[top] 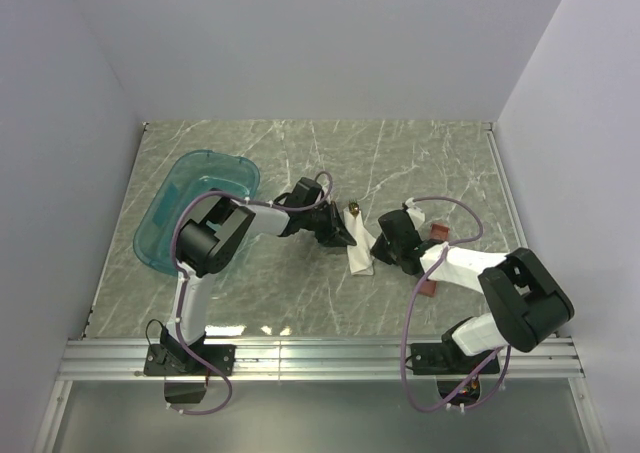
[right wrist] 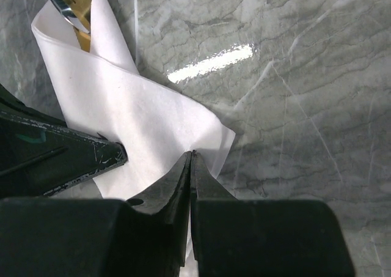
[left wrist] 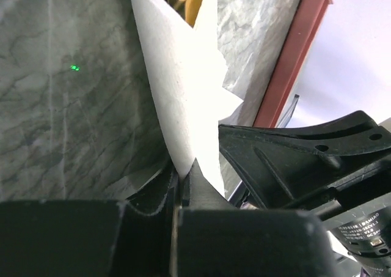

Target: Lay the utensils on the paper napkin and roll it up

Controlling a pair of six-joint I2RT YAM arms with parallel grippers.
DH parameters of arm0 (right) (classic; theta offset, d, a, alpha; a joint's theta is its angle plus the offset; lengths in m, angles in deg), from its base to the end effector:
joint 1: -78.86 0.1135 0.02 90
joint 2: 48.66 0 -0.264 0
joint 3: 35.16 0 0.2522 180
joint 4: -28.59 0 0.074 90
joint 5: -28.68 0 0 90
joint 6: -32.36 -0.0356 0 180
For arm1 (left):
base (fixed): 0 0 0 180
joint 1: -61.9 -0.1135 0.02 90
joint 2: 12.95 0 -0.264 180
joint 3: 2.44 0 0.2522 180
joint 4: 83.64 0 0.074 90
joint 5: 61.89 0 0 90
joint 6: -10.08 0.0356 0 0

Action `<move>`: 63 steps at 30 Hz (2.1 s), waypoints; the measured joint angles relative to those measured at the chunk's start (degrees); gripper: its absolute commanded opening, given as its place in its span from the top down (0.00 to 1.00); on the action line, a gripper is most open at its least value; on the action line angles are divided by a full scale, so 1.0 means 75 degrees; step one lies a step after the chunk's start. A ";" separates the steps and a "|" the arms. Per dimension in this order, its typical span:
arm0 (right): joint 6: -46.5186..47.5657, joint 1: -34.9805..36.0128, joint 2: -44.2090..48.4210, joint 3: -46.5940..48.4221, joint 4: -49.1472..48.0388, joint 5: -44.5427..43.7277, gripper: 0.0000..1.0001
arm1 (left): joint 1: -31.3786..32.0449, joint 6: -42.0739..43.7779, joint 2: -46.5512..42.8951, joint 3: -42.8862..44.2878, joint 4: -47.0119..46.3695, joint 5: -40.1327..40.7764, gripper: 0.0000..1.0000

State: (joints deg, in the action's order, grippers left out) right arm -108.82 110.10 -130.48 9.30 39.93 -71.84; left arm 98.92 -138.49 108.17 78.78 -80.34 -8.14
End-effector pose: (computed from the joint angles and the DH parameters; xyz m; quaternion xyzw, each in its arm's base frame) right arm 0.2213 0.1266 0.1399 0.1932 0.9121 0.1668 0.3207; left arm 0.3265 -0.2726 0.1074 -0.0417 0.8799 -0.4714 0.0421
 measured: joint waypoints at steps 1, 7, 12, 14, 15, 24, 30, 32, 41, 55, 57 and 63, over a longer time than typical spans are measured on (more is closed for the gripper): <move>0.0047 0.0000 0.0017 0.0000 0.0003 0.0012 0.89 | 0.0006 -0.0032 0.0000 -0.0070 -0.0163 -0.0020 1.00; 0.0571 0.0000 0.0632 -0.0003 0.0717 0.0125 0.72 | 0.0026 -0.0052 -0.0058 -0.0262 -0.0571 -0.0032 1.00; 0.1084 0.0003 0.1769 0.0172 0.1142 0.0335 0.64 | 0.0041 0.0146 -0.0140 -0.0262 -0.0580 0.0012 1.00; 0.1300 0.0000 0.1967 0.0356 0.1119 0.0472 0.63 | 0.0041 0.0265 -0.0213 -0.0265 -0.0627 0.0017 0.99; 0.1393 0.0000 0.2025 0.0423 0.1102 0.0533 0.62 | 0.0041 0.0315 -0.0262 -0.0265 -0.0644 0.0023 1.00; 0.2122 -0.0425 0.2253 0.0495 0.0659 0.1684 0.59 | 0.0041 0.0807 -0.0868 -0.0568 -0.1000 0.0076 1.00; 0.2474 -0.0717 0.2366 0.0495 0.0399 0.2565 0.57 | 0.0041 0.0953 -0.0997 -0.1040 -0.1367 0.0064 1.00; 0.2611 -0.0799 0.2396 0.0498 0.0315 0.2955 0.55 | 0.0041 0.1005 -0.1134 -0.1268 -0.1478 0.0052 1.00; 0.2964 -0.1116 0.2509 0.0501 0.0268 0.4243 0.53 | 0.0041 0.1734 -0.2460 -0.1393 -0.1253 0.0321 1.00; 0.3759 -0.1122 0.3555 0.0702 0.0358 0.4360 0.50 | 0.0041 0.2326 -0.3937 -0.1492 -0.1005 0.0548 0.99; 0.3812 -0.1125 0.3576 0.0702 0.0376 0.4389 0.50 | 0.0041 0.2340 -0.4042 -0.1501 -0.1000 0.0530 0.99; 0.3896 -0.1145 0.3544 0.0723 0.0385 0.4672 0.49 | 0.0067 0.2378 -0.4287 -0.1510 -0.0991 0.0460 0.99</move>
State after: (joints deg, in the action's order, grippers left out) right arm -79.59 101.51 -103.90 14.72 42.82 -36.80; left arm 99.42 -120.65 76.02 67.46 -87.77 -4.68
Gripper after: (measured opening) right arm 0.504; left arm 0.035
